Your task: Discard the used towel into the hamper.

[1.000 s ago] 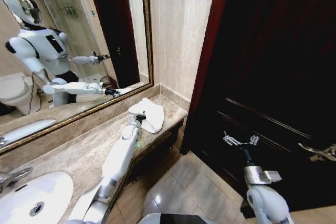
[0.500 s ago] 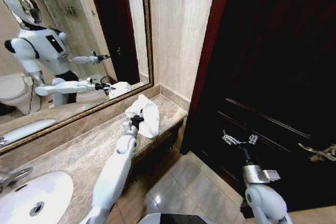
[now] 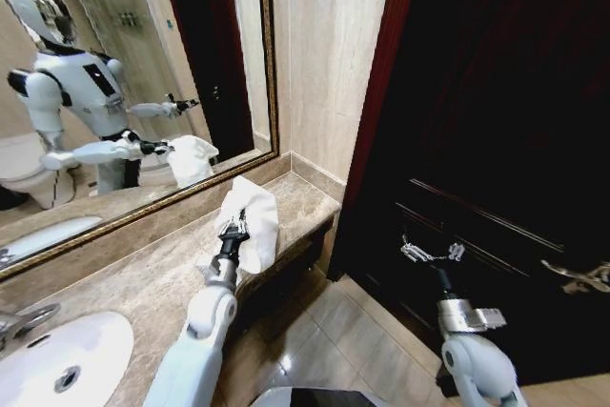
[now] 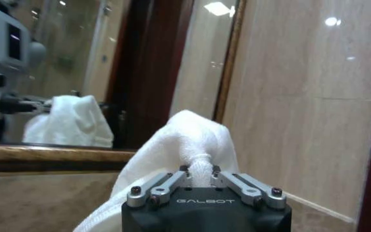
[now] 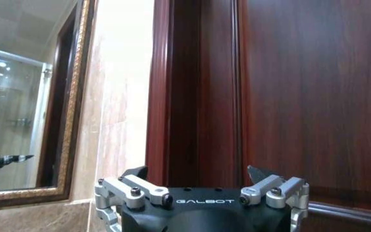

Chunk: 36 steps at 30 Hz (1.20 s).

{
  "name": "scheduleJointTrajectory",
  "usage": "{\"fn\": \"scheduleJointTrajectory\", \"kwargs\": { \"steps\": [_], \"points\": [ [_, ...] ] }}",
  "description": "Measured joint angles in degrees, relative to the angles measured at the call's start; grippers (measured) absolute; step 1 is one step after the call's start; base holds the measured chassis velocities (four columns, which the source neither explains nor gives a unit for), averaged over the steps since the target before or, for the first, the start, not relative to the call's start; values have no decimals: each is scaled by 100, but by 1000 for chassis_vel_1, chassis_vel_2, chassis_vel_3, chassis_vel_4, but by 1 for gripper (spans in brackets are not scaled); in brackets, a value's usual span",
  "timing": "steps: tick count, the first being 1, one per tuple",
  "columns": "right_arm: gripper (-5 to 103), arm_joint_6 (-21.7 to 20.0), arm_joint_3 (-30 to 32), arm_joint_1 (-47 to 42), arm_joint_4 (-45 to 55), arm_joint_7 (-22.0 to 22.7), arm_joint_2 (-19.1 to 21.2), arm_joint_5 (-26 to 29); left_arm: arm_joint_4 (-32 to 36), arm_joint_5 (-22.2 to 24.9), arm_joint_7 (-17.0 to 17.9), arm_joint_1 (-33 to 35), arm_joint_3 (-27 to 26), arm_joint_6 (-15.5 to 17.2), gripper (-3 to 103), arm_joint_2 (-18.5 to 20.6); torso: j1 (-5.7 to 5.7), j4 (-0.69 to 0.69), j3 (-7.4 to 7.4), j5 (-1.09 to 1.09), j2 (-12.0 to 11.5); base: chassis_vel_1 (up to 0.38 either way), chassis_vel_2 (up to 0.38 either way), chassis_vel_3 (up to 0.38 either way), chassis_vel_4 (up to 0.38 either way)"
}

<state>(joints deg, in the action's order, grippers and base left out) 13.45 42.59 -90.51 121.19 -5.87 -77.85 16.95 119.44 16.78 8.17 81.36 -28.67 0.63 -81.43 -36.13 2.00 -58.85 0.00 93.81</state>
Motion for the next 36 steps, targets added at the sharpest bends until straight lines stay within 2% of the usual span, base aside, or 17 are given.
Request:
{"fn": "scheduleJointTrajectory", "kwargs": {
  "steps": [4,7,14,16,24,36],
  "points": [
    [100,-13,-10,15,0,71,-56,-22,476,-267,245,549,-85,-43,9,-209,0,2,0,-1,0,0,0,0,0],
    [100,-10,-21,12,-9,83,-85,-23,722,-474,275,868,-146,-139,9,-370,0,1,0,-1,0,0,0,0,0],
    [100,105,27,-4,6,83,-140,-58,1054,-697,148,1349,-89,-232,9,-645,0,1,-1,-1,0,0,0,0,0],
    [100,183,71,-44,62,96,-153,-74,1185,-898,99,1557,-15,-403,9,-875,0,1,-1,-1,0,0,0,0,0],
    [100,295,17,-129,127,88,-155,-102,1108,-1175,-7,1545,-32,-518,9,-962,0,1,-1,-1,-1,0,0,0,0],
    [100,331,33,-158,183,82,-156,-140,1007,-1183,-82,1445,27,-505,9,-888,0,1,-1,0,-1,-26,-29,-20,-17]
  ]
}}
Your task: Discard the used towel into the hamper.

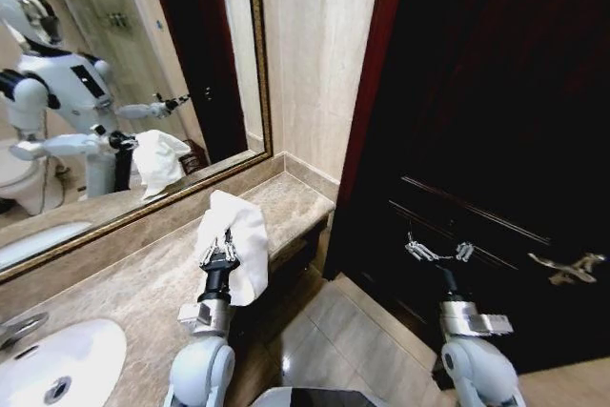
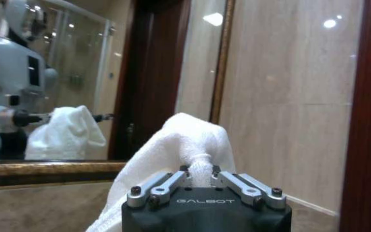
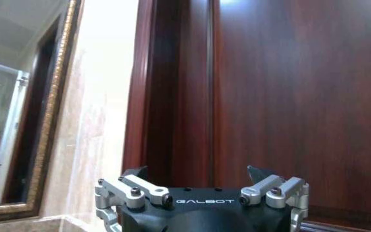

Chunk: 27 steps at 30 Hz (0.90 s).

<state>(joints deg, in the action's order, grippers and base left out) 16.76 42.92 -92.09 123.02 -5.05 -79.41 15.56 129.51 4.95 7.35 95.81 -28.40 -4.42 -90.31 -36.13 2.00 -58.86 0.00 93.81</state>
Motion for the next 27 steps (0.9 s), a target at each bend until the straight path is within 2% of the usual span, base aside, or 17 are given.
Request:
{"fn": "scheduleJointTrajectory", "kwargs": {
  "steps": [27],
  "points": [
    [100,106,69,-103,-1,33,-88,-29,-125,73,-1,-86,57,1,9,65,0,0,0,0,0,-111,-110,-109,-107]
  ]
}}
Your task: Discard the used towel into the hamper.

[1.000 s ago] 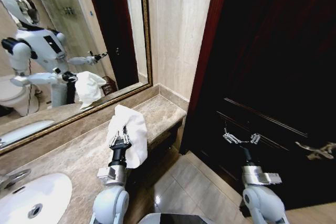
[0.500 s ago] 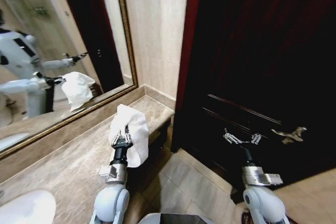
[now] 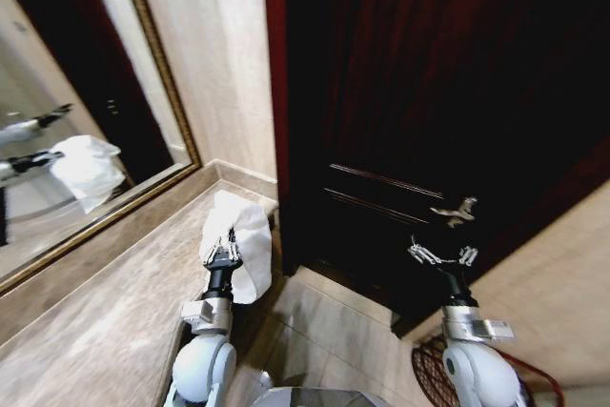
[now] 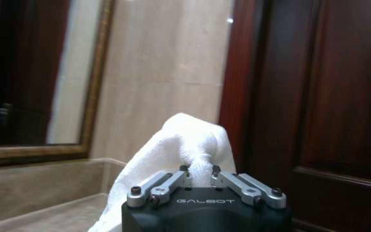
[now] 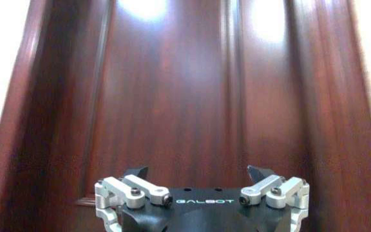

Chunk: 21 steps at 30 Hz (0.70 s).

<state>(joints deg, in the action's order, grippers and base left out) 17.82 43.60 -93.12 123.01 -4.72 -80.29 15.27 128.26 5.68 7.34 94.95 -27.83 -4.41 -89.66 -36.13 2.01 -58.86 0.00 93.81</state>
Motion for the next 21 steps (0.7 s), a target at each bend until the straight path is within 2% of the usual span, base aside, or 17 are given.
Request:
{"fn": "scheduleJointTrajectory", "kwargs": {
  "steps": [11,21],
  "points": [
    [100,-37,71,-319,448,221,-169,-329,-114,12,-25,-69,17,14,9,33,-1,0,0,0,0,-131,-120,-120,-128],
    [100,15,174,-717,617,328,-363,-342,-160,66,-32,-120,68,12,9,51,-1,-1,0,0,0,-131,-133,-121,-129]
  ]
}}
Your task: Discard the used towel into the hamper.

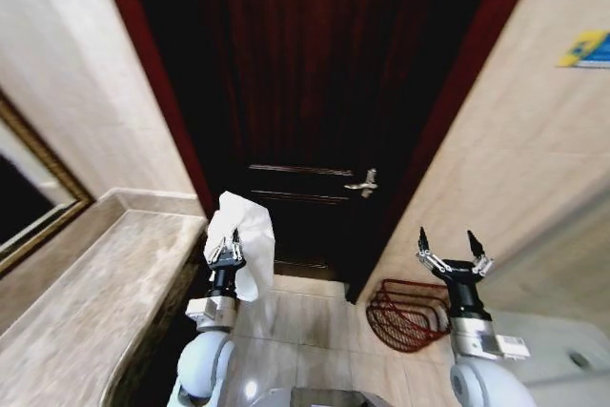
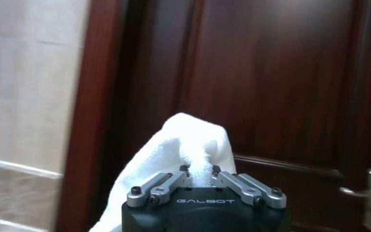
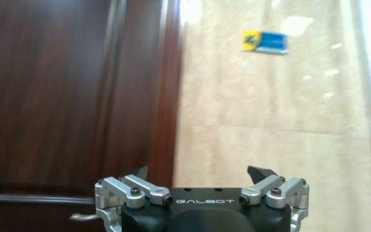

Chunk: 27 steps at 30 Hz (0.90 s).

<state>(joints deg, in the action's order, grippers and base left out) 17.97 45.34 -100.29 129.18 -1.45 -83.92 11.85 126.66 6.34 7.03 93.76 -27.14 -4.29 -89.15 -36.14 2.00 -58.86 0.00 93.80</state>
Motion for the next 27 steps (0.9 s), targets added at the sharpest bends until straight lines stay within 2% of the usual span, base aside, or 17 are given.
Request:
{"fn": "scheduleJointTrajectory", "kwargs": {
  "steps": [27],
  "points": [
    [100,83,-35,-52,95,69,-10,-51,-88,16,-7,-41,24,18,9,55,1,0,0,0,0,-120,-130,-130,-126]
  ]
}}
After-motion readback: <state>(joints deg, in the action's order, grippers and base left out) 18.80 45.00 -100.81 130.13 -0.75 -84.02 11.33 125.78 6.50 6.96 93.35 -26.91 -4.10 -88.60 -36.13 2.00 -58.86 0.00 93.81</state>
